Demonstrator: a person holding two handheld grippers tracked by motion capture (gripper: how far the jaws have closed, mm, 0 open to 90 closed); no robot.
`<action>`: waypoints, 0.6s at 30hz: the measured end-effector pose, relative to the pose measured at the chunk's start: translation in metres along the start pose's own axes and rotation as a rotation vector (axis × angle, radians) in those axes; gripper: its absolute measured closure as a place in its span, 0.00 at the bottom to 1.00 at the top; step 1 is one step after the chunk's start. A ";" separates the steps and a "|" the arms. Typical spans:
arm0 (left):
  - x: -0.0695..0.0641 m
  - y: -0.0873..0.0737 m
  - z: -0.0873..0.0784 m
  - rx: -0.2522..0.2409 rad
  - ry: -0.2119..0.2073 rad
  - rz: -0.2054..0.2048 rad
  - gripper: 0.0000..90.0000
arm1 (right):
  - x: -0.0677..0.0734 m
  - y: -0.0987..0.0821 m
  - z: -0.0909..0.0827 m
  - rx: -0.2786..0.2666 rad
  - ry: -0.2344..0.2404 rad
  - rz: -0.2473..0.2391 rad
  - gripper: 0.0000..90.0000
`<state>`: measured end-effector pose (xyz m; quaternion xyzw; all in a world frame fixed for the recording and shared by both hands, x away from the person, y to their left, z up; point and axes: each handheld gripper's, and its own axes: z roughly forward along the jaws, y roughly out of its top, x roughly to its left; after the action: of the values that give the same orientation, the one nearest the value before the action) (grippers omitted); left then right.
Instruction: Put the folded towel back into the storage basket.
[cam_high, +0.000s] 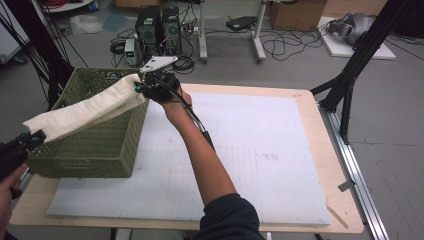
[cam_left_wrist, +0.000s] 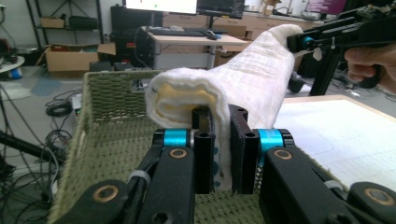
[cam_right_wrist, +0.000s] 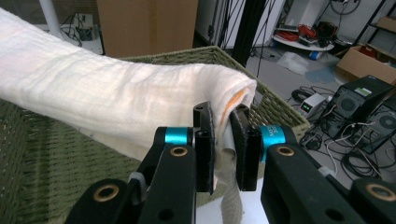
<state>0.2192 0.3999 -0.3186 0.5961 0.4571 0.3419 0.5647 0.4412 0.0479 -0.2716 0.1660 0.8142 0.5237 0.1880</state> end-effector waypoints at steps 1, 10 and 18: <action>0.002 -0.001 -0.001 0.000 0.005 -0.003 0.90 | 0.001 0.001 0.003 0.002 0.001 -0.003 0.90; 0.020 -0.007 -0.006 0.019 0.055 -0.016 0.90 | 0.010 0.013 0.030 0.032 0.011 -0.022 0.90; 0.032 -0.016 -0.003 0.042 0.082 -0.040 0.90 | 0.014 0.014 0.050 0.049 0.011 -0.029 0.90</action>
<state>0.2247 0.4301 -0.3372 0.5843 0.4987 0.3449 0.5395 0.4535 0.0994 -0.2797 0.1561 0.8300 0.5017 0.1871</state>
